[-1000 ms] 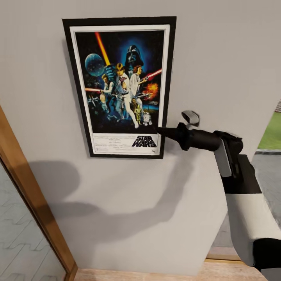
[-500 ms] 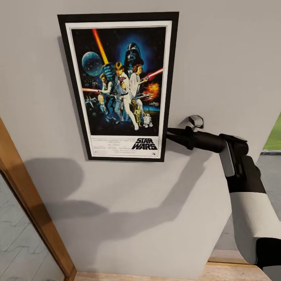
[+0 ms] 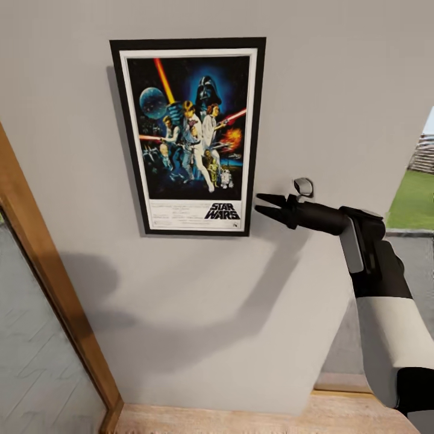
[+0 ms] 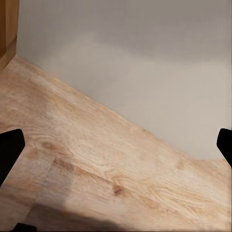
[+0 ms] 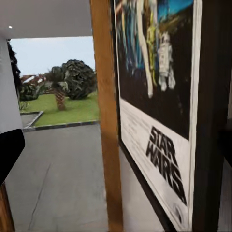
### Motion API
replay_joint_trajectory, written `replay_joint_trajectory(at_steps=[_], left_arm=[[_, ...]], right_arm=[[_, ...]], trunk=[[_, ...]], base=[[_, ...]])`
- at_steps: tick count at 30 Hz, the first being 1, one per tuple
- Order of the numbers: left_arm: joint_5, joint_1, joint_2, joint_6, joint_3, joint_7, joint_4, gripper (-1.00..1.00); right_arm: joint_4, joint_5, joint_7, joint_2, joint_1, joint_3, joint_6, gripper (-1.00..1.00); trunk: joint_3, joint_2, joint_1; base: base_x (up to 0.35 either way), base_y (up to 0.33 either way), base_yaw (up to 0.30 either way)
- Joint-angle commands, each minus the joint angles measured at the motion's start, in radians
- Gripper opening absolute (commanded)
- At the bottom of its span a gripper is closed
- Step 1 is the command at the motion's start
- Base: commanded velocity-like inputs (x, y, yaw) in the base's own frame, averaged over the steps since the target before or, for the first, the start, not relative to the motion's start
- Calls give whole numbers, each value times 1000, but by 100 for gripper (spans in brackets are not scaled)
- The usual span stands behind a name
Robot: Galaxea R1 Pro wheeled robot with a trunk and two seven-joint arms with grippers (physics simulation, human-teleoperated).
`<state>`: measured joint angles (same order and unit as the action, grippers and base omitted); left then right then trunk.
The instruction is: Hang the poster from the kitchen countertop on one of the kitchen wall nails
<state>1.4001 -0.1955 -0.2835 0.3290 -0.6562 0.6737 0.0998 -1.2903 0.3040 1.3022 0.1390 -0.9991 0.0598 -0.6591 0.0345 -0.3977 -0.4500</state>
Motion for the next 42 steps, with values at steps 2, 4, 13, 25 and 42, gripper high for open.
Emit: replay_joint_trajectory(at_steps=[2,4,13,25,42], left_arm=[[7,-1,0,5,-9,1,0,100],[7,-1,0,5,-8,1,0,100],[7,-1,-2,5,-8,2,0,100],[7,-1,-2,5,-8,3,0,100],[7,-1,-2,5,-10,3,0,100]], right_arm=[[0,4,2,0,-1,0,-9,100],[0,4,2,1,-1,0,-9,100],[0,3,3,1,0,-2,-8,100],[2,6,4,1,123,1,-8,100],[51,3,14,14,595,4,191,100]], trunk=[[2,-2,0],[2,-2,0],[2,-2,0],[-6,-2,0],[-34,-2,0]], base=[[-335,0,0],[-338,0,0],[-275,0,0],[-104,0,0],[-4,0,0]])
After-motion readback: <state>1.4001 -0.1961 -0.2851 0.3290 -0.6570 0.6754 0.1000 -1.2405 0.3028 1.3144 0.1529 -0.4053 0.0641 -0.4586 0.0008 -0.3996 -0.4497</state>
